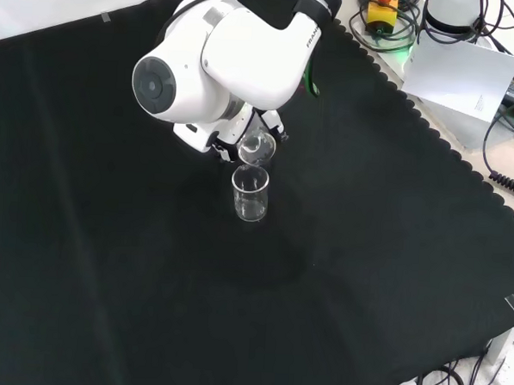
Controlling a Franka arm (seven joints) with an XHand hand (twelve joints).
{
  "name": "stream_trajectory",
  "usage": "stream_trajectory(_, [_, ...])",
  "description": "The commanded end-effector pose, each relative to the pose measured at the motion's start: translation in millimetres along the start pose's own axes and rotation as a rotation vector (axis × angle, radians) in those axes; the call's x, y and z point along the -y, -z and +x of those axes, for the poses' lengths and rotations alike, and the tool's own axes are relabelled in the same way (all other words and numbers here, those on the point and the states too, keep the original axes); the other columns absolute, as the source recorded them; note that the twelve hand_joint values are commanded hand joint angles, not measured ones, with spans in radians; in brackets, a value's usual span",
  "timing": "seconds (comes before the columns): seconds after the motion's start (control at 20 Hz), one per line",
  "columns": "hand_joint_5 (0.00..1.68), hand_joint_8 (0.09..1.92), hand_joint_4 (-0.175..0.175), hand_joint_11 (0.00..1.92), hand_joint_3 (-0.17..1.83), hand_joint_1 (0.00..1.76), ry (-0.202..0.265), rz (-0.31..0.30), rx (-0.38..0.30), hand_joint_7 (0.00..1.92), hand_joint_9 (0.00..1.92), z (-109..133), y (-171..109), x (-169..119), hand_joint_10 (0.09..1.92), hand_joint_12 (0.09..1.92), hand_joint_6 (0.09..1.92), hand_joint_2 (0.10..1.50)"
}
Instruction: Pour the water from the handheld beaker into the one on the table.
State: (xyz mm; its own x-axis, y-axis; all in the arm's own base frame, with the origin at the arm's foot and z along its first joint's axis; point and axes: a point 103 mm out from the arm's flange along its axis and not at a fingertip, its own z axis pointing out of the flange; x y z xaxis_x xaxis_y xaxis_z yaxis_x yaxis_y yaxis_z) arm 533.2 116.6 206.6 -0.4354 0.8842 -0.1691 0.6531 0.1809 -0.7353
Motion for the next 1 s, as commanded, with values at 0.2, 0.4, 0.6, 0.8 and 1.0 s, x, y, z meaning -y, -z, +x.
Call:
stream_trajectory(0.2, [1.32,0.47,-0.175,1.31,0.57,1.32,-0.009,0.021,0.034,1.39,1.60,6.5,5.6,0.0,0.37,0.70,0.52,0.67])
stream_trajectory(0.4, [1.32,0.47,-0.175,1.31,0.57,1.32,-0.013,0.030,0.043,1.38,1.60,8.3,7.8,0.1,0.37,0.70,0.52,0.67])
stream_trajectory(0.6, [1.32,0.47,-0.175,1.31,0.57,1.32,-0.022,0.047,0.059,1.38,1.60,9.5,9.5,0.1,0.37,0.70,0.52,0.67])
stream_trajectory(0.8, [1.32,0.48,-0.175,1.31,0.57,1.32,-0.032,0.060,0.068,1.38,1.60,9.4,10.4,0.4,0.38,0.70,0.53,0.67])
stream_trajectory(1.0, [1.32,0.48,-0.175,1.31,0.58,1.32,-0.038,0.077,0.078,1.38,1.60,9.4,10.1,-0.3,0.38,0.70,0.53,0.67])
